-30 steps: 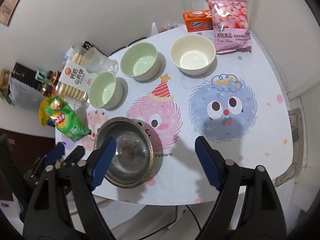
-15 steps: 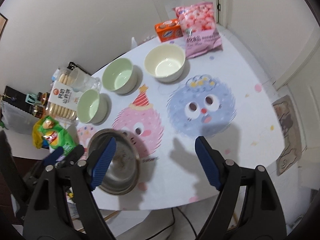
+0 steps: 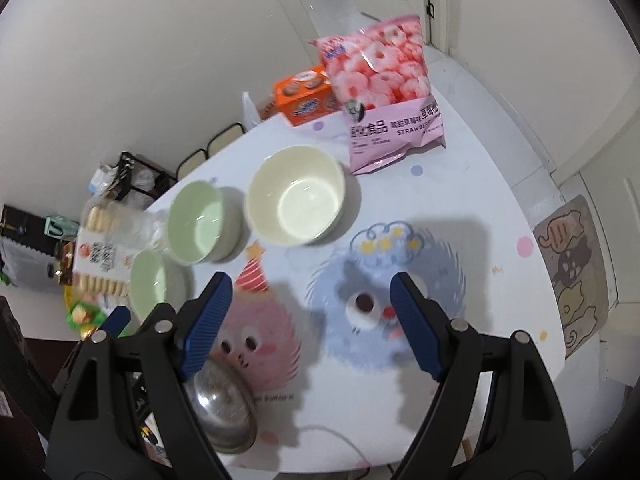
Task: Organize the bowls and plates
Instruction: 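Move both open grippers toward the cream-white ribbed bowl, then close both grippers on the rim of the cream-white bowl, then carry the cream-white bowl with both grippers, lower it and open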
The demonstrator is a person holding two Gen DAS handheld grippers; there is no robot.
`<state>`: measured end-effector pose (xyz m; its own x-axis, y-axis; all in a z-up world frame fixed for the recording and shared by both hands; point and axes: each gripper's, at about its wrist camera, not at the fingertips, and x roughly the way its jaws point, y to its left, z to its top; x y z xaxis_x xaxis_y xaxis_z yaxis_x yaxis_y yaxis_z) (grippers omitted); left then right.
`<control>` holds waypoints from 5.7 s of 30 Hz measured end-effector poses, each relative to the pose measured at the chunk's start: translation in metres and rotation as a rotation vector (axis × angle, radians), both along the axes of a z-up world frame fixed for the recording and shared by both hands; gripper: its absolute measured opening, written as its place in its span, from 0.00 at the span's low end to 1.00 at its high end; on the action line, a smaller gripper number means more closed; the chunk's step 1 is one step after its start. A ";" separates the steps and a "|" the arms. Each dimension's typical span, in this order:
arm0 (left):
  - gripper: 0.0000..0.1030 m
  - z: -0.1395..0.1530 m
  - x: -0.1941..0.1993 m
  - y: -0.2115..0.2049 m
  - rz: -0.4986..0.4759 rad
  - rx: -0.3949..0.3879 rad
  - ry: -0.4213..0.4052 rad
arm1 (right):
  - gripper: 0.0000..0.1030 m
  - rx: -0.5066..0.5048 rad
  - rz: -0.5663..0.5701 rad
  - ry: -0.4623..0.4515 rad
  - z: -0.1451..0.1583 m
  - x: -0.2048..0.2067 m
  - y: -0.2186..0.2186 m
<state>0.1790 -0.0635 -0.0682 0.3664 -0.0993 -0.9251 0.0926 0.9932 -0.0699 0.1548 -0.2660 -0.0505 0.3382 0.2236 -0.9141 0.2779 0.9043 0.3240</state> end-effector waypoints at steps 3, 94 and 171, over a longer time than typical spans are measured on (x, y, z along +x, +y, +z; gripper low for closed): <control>0.78 -0.016 0.017 -0.012 -0.014 0.019 0.024 | 0.79 0.024 0.003 0.039 -0.016 0.018 -0.011; 0.11 -0.082 0.073 -0.086 -0.226 0.099 0.218 | 0.07 -0.002 0.162 0.248 -0.097 0.079 -0.015; 0.69 -0.023 -0.045 -0.063 -0.067 0.106 0.124 | 0.69 -0.012 -0.088 0.104 -0.033 -0.051 -0.064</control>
<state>0.1344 -0.1269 -0.0913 0.2443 -0.0197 -0.9695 0.1565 0.9875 0.0194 0.1043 -0.3302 -0.0836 0.2592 0.1865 -0.9476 0.3880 0.8784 0.2790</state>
